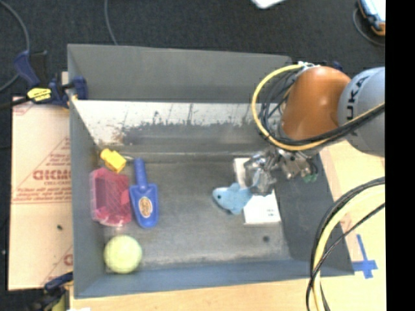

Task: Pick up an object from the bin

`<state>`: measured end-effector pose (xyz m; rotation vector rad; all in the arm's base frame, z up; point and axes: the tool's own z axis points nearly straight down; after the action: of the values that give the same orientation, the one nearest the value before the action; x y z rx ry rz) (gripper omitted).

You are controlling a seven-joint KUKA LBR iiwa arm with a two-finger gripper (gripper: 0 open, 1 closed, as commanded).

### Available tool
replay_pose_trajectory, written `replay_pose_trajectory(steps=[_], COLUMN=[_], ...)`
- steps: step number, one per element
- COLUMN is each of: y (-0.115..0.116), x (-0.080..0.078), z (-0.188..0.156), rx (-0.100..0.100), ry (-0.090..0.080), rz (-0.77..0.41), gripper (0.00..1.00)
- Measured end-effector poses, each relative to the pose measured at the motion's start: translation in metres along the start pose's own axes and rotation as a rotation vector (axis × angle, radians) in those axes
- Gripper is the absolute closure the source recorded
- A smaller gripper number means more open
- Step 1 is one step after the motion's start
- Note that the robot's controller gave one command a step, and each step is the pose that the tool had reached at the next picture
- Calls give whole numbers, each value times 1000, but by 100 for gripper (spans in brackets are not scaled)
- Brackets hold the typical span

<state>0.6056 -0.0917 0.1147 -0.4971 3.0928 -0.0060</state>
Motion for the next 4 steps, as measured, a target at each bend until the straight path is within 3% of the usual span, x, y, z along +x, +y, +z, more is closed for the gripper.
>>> replay_pose_trajectory(steps=[1,2,3,4], y=[-53,44,44,47], x=[44,-8,-8,-11], z=[-21,-66,-66,31], rx=[4,1,1,5], ry=[-3,-5,-5,-10], rz=[-45,-121,-120,-406], gripper=[100,0,0,100])
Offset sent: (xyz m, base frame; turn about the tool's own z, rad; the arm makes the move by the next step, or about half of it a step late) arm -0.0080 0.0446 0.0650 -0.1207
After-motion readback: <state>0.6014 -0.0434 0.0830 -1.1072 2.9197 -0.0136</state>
